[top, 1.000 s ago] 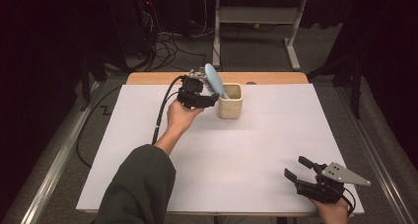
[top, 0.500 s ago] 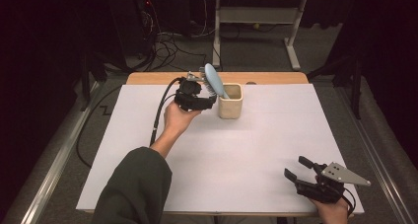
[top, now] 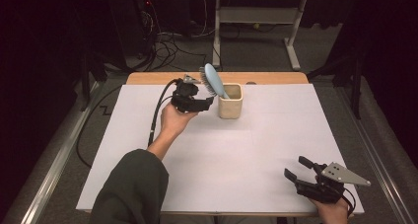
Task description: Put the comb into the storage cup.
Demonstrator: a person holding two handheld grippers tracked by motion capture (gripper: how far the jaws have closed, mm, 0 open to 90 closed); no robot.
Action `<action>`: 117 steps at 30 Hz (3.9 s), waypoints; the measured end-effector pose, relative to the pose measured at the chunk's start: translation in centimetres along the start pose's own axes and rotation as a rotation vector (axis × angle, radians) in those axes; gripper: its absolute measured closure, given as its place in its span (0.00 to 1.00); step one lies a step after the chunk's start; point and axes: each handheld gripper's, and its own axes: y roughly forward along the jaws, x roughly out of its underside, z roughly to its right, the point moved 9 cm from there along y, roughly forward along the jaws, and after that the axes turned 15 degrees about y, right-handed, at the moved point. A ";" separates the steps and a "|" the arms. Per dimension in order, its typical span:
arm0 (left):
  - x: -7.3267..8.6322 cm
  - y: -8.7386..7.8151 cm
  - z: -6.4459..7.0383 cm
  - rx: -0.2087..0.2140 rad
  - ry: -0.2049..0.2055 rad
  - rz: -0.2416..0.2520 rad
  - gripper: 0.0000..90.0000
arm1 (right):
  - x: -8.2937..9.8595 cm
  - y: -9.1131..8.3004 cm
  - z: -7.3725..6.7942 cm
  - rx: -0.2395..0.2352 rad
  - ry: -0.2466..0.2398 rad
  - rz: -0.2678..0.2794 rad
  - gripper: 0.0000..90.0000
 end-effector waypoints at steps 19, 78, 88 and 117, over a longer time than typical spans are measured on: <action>1.1 -1.3 0.2 -0.006 0.025 0.004 0.36 | -0.1 -0.1 0.0 0.005 0.000 0.006 0.32; 5.9 -7.3 1.2 -0.012 0.045 0.044 0.37 | -0.2 -0.2 0.2 0.014 0.007 0.016 0.32; 6.6 -8.2 1.3 -0.015 0.042 0.063 0.37 | -0.3 -0.3 0.4 0.021 0.012 0.023 0.32; 8.4 -9.9 0.9 -0.025 0.001 0.097 0.37 | -0.2 -0.2 0.4 0.022 0.015 0.020 0.32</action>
